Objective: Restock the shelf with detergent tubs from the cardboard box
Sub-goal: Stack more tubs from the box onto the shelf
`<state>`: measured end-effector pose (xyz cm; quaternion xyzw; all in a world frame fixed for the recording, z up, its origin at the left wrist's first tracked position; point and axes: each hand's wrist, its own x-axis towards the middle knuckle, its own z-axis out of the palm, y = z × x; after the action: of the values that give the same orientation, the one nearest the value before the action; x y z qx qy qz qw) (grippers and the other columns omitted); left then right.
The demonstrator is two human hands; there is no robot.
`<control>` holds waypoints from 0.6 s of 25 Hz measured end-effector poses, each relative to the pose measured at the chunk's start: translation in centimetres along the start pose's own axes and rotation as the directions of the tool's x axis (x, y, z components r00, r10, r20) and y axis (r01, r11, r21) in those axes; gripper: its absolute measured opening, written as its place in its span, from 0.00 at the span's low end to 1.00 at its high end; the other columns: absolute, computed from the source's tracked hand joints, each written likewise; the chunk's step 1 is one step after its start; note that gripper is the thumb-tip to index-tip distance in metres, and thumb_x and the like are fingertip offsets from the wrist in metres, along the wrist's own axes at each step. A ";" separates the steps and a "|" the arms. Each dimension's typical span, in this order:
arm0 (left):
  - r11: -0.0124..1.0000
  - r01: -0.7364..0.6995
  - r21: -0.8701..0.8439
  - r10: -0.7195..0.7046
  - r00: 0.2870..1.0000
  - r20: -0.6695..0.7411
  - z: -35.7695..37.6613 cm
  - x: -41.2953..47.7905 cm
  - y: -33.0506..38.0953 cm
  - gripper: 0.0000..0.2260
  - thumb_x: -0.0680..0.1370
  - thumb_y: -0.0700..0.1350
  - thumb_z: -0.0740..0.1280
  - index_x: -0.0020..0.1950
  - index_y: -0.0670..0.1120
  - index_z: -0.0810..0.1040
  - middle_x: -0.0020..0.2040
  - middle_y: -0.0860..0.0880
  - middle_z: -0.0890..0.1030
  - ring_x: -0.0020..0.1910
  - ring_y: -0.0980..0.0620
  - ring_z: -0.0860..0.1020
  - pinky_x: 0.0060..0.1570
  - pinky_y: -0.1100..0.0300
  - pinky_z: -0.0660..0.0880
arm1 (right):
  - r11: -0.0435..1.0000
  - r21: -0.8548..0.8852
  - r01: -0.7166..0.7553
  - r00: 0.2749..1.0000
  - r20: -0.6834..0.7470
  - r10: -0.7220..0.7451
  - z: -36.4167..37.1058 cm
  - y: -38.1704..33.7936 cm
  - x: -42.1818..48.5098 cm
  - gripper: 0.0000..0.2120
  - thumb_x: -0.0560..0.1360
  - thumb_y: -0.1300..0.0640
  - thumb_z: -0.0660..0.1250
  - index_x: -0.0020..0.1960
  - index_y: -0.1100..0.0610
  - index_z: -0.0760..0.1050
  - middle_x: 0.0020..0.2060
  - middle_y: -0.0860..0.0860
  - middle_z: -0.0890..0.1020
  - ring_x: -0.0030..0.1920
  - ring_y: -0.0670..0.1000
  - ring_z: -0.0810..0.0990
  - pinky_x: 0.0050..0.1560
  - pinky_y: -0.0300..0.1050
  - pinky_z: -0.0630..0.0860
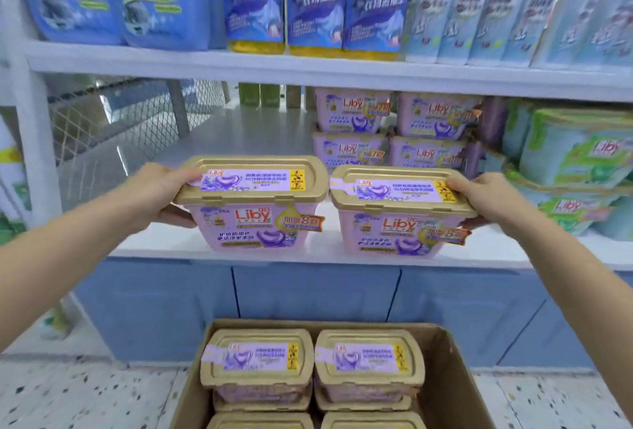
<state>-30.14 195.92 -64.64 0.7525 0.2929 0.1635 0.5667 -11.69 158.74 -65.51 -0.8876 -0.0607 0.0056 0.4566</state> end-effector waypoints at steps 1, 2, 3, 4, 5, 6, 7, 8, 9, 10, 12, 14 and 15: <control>1.000 0.001 0.006 -0.001 1.000 -0.011 0.4 0.8 0.1 0.11 0.77 0.45 0.64 0.45 0.37 0.76 0.34 0.41 0.79 0.19 0.51 0.78 0.21 0.56 0.78 | 1.000 -0.003 -0.005 1.000 0.002 0.005 0.2 -0.1 0.6 0.18 0.75 0.49 0.63 0.36 0.63 0.73 0.30 0.58 0.78 0.27 0.57 0.78 0.20 0.45 0.77; 1.000 0.004 0.014 -0.004 1.000 -0.017 0.8 1.4 0.0 0.11 0.76 0.46 0.65 0.47 0.37 0.75 0.36 0.41 0.78 0.18 0.51 0.78 0.20 0.56 0.78 | 1.000 -0.005 -0.012 1.000 0.002 0.012 0.4 -0.1 1.1 0.18 0.75 0.49 0.63 0.38 0.64 0.74 0.31 0.58 0.78 0.27 0.57 0.78 0.19 0.43 0.77; 1.000 0.006 0.018 -0.006 1.000 -0.015 1.2 2.1 0.0 0.11 0.76 0.46 0.65 0.49 0.37 0.75 0.37 0.41 0.78 0.17 0.52 0.77 0.19 0.57 0.77 | 1.000 -0.010 -0.021 1.000 -0.005 0.021 0.7 -0.2 1.6 0.18 0.75 0.49 0.63 0.41 0.65 0.74 0.31 0.58 0.78 0.27 0.57 0.79 0.18 0.42 0.76; 1.000 0.011 0.018 -0.010 1.000 -0.010 1.6 2.7 -0.1 0.11 0.76 0.46 0.65 0.48 0.37 0.75 0.37 0.42 0.78 0.17 0.52 0.77 0.18 0.57 0.76 | 0.999 -0.020 -0.032 0.999 -0.009 0.032 0.9 -0.1 2.1 0.18 0.75 0.48 0.63 0.42 0.65 0.74 0.33 0.58 0.79 0.28 0.57 0.79 0.18 0.41 0.76; 1.000 0.017 0.014 -0.017 1.000 -0.007 1.9 3.2 -0.2 0.10 0.77 0.45 0.65 0.46 0.37 0.75 0.37 0.42 0.78 0.17 0.52 0.77 0.18 0.57 0.76 | 0.998 -0.031 -0.046 0.999 -0.008 0.046 1.1 0.1 2.7 0.18 0.75 0.48 0.63 0.43 0.65 0.74 0.34 0.58 0.79 0.28 0.57 0.80 0.19 0.41 0.76; 1.000 0.025 0.006 -0.025 1.000 -0.007 2.3 3.7 -0.3 0.10 0.77 0.45 0.65 0.42 0.38 0.75 0.36 0.42 0.78 0.16 0.52 0.76 0.18 0.57 0.76 | 0.998 -0.034 -0.058 0.998 0.001 0.058 1.3 0.3 3.2 0.19 0.75 0.47 0.63 0.44 0.65 0.75 0.36 0.59 0.80 0.29 0.57 0.80 0.20 0.42 0.77; 0.999 0.036 -0.003 -0.036 0.999 -0.008 2.7 4.1 -0.5 0.10 0.77 0.45 0.65 0.40 0.39 0.74 0.34 0.42 0.78 0.16 0.51 0.76 0.18 0.56 0.76 | 0.997 -0.030 -0.071 0.997 0.012 0.072 1.5 0.6 3.6 0.19 0.75 0.47 0.63 0.46 0.65 0.75 0.38 0.60 0.81 0.31 0.58 0.81 0.21 0.43 0.78; 0.999 0.047 -0.013 -0.047 0.999 -0.009 3.1 4.6 -0.5 0.10 0.76 0.45 0.65 0.38 0.40 0.74 0.32 0.42 0.79 0.16 0.51 0.76 0.17 0.56 0.75 | 0.996 -0.022 -0.089 0.996 0.021 0.089 1.7 0.8 4.1 0.20 0.75 0.47 0.63 0.48 0.66 0.76 0.40 0.61 0.82 0.32 0.58 0.82 0.23 0.44 0.78; 0.998 0.059 -0.019 -0.059 0.998 -0.009 3.5 4.9 -0.7 0.10 0.76 0.45 0.66 0.38 0.40 0.74 0.30 0.42 0.79 0.15 0.50 0.76 0.17 0.57 0.75 | 0.994 -0.014 -0.105 0.994 0.025 0.105 1.9 1.1 4.4 0.21 0.74 0.47 0.63 0.50 0.66 0.76 0.40 0.60 0.82 0.32 0.58 0.82 0.25 0.44 0.79; 0.997 0.069 -0.018 -0.069 0.998 -0.006 3.8 5.3 -0.8 0.11 0.76 0.46 0.66 0.38 0.41 0.73 0.31 0.42 0.79 0.15 0.50 0.76 0.16 0.58 0.75 | 0.993 -0.008 -0.119 0.993 0.020 0.119 2.2 1.3 4.7 0.21 0.74 0.47 0.63 0.51 0.66 0.75 0.39 0.59 0.82 0.32 0.57 0.82 0.25 0.44 0.79; 0.996 0.083 -0.010 -0.083 0.997 -0.001 4.3 6.0 -1.0 0.11 0.76 0.47 0.66 0.38 0.41 0.73 0.34 0.42 0.78 0.21 0.46 0.77 0.16 0.58 0.75 | 0.990 0.000 -0.139 0.990 -0.010 0.139 2.5 1.5 5.2 0.20 0.74 0.47 0.64 0.51 0.65 0.76 0.35 0.56 0.80 0.29 0.56 0.81 0.23 0.43 0.78; 0.995 0.104 -0.003 -0.104 0.995 0.008 4.4 6.5 -1.0 0.11 0.76 0.48 0.65 0.39 0.41 0.74 0.36 0.42 0.78 0.29 0.43 0.77 0.17 0.57 0.75 | 0.988 -0.014 -0.156 0.988 -0.021 0.156 2.8 1.4 5.6 0.20 0.74 0.47 0.63 0.52 0.64 0.76 0.35 0.55 0.80 0.29 0.56 0.81 0.24 0.43 0.78; 0.994 0.112 0.007 -0.112 0.994 0.014 4.3 6.8 -0.8 0.12 0.76 0.49 0.65 0.39 0.41 0.74 0.36 0.42 0.78 0.32 0.42 0.77 0.18 0.56 0.75 | 0.987 -0.019 -0.163 0.987 -0.018 0.162 2.8 1.3 5.8 0.20 0.74 0.46 0.63 0.53 0.64 0.76 0.37 0.56 0.81 0.30 0.55 0.81 0.26 0.44 0.78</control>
<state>-22.59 197.08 -67.30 0.7379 0.3313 0.1251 0.5745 -6.00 160.97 -67.92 -0.8942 0.0155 0.0352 0.4460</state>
